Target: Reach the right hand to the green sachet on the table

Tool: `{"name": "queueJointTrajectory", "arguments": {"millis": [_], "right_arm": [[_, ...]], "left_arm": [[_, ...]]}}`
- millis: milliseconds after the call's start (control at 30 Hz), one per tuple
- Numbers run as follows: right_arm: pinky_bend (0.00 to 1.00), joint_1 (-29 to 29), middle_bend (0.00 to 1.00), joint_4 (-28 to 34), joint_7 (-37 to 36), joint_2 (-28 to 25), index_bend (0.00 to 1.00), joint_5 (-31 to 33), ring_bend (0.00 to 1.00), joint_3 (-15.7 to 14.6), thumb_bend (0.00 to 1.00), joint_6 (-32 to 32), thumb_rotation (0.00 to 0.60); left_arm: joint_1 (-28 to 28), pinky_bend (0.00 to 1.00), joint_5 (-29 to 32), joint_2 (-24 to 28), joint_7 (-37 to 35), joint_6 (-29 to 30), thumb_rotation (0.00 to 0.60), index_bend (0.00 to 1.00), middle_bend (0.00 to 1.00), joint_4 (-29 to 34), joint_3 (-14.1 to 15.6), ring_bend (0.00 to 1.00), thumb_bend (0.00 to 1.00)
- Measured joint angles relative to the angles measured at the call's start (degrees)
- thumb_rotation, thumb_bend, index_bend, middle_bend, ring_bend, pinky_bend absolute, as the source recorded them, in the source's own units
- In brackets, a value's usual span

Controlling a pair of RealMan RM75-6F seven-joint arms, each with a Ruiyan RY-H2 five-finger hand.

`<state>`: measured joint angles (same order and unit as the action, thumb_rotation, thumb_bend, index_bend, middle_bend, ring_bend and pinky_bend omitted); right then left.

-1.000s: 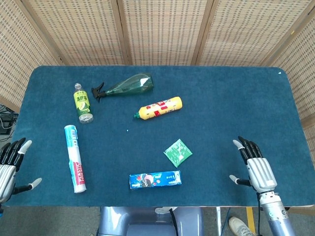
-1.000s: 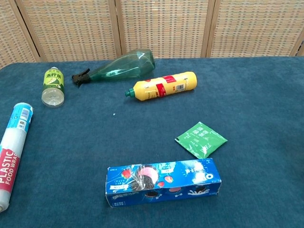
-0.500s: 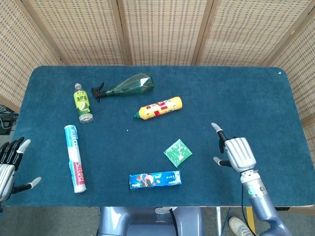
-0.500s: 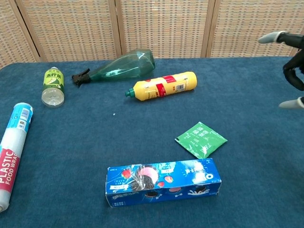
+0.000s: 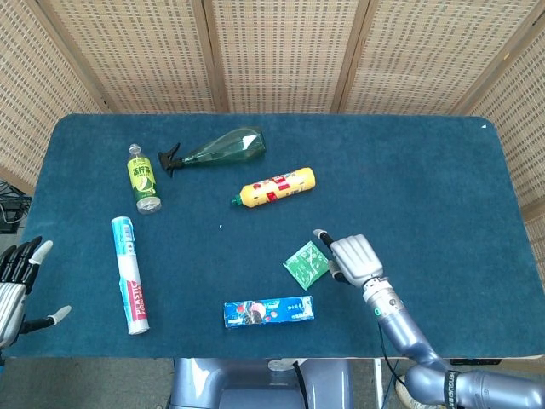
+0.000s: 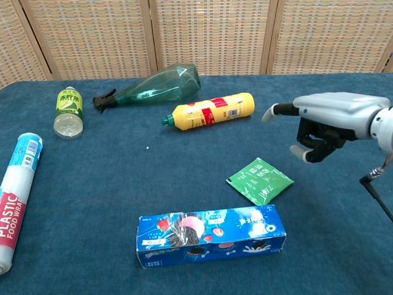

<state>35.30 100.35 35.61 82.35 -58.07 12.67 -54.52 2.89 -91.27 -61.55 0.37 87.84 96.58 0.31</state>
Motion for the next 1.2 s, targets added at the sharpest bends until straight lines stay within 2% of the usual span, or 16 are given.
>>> {"name": "queueJointTrajectory", "arguments": {"millis": [200,333,533,1200], "right_arm": [[0.98,6.28,0.98,0.10,10.05,3.10,0.18,13.45,1.00,-1.33,0.74,0.57,0.600],[0.98,9.98,0.98,0.15,13.47,5.58,0.23,18.47,1.00,-2.66,0.76,-0.69,0.600],[0.98,12.28,0.97,-0.03,14.72,7.19,0.25,22.04,1.00,-4.06,0.80,-2.25,0.600],[0.98,14.79,0.97,1.12,12.51,6.91,0.26,24.22,1.00,-7.17,0.80,-4.81,0.600]], "left_arm": [[0.06,0.00,0.10,-0.05,-0.19,-0.35,0.558,0.00,0.00,-0.30,0.16,0.00,0.10],[0.06,0.00,0.32,0.03,-0.58,-0.37,0.560,0.00,0.00,-0.39,0.08,0.00,0.10],[0.18,0.00,0.21,0.02,-0.51,-0.57,0.559,0.00,0.00,-0.35,0.15,0.00,0.10],[0.05,0.00,-0.11,0.01,0.35,-0.15,0.560,0.00,0.00,0.21,0.25,0.00,0.10]]}}
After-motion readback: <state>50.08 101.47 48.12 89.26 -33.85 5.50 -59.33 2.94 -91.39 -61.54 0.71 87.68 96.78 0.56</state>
